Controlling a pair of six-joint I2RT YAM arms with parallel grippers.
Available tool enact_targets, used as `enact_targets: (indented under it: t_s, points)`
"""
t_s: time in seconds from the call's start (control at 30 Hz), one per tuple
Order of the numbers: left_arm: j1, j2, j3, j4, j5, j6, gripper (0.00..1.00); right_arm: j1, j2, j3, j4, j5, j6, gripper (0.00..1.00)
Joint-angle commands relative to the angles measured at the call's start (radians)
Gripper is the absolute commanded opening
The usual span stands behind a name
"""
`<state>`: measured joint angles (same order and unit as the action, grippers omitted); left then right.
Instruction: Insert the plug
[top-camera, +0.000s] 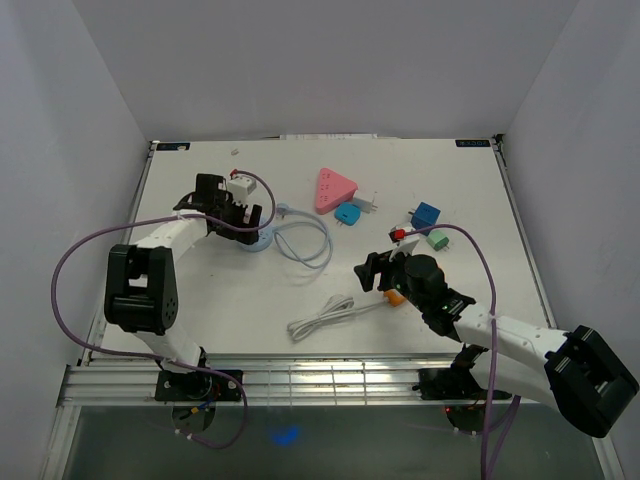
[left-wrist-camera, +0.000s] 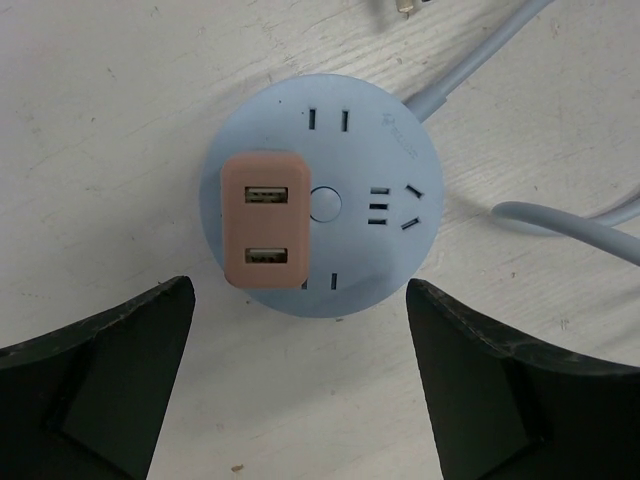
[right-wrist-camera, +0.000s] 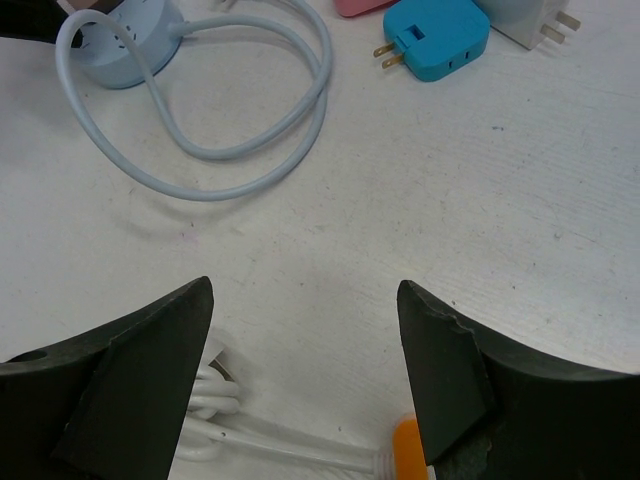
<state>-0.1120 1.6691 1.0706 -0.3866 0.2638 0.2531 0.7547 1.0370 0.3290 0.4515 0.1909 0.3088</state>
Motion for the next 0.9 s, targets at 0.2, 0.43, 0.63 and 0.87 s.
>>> enact_targets:
  t_s: [0.2,0.43,0.63,0.87]
  points:
    - [0.009,-0.147,0.041,-0.001,-0.005,-0.112,0.98,-0.002,0.063,0.028,0.03,0.073,-0.03,0.81]
    - [0.012,-0.178,0.101,-0.006,-0.06,-0.262,0.98,-0.008,0.211,0.125,0.006,0.082,-0.022,0.85]
    - [0.012,-0.258,0.068,0.054,-0.135,-0.434,0.98,-0.014,0.323,0.339,-0.134,0.172,0.036,0.9]
    - [0.014,-0.37,-0.009,0.149,-0.138,-0.5,0.98,-0.032,0.494,0.562,-0.249,0.228,0.068,0.93]
